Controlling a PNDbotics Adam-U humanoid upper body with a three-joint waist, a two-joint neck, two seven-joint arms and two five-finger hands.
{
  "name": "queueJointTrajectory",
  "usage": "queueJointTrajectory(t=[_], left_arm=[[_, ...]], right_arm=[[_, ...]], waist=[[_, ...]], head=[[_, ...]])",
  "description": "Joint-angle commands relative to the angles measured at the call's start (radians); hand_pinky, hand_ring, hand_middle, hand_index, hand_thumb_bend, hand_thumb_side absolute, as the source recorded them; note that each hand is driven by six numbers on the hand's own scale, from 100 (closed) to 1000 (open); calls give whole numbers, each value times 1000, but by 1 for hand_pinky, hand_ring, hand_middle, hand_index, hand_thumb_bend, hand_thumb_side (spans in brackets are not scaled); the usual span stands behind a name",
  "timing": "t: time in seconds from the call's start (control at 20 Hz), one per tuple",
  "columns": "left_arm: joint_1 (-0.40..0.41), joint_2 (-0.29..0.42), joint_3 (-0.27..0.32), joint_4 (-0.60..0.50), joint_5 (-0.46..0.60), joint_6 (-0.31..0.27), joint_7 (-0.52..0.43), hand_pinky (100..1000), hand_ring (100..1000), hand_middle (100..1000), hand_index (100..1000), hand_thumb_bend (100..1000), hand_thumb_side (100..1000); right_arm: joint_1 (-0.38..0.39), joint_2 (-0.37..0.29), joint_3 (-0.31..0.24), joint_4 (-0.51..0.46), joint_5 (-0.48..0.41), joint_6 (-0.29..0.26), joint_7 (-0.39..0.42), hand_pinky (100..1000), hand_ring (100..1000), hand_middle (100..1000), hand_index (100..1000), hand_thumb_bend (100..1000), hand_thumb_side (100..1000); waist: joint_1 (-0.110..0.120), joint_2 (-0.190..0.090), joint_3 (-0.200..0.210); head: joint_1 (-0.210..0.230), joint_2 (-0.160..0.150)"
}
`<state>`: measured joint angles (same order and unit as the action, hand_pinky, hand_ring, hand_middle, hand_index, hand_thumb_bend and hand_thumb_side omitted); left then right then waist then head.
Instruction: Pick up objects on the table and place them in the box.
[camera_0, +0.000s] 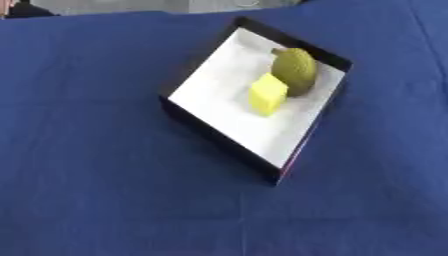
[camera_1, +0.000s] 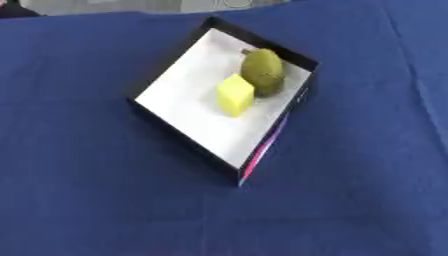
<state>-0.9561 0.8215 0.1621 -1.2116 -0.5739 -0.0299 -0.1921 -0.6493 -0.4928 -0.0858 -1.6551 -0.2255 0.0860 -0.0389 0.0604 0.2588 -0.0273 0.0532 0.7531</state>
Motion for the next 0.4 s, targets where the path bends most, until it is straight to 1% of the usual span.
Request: queueJointTrajectory(t=[0.05, 0.2, 0.4], left_arm=[[46, 84, 64, -45, 58, 55, 55, 816, 781, 807, 862, 100, 642], [125, 89, 107, -105, 106, 92, 104, 789, 771, 807, 859, 100, 635], [235, 55, 147, -181, 174, 116, 171, 782, 768, 808, 855, 100, 638]], right_arm=[[-8, -34, -12, -20, -9, -3, -7, 1000, 938, 901, 858, 100, 493], [-6, -37, -16, -21, -10, -6, -13, 1000, 938, 903, 858, 100, 492], [-2, -38, -21, -21, -14, -10, -20, 1000, 938, 903, 857, 100, 494]], waist=[[-6, -32, 6], [-16, -29, 13], [-28, -27, 25]], head=[[-2, 3], [-2, 2], [-8, 1]])
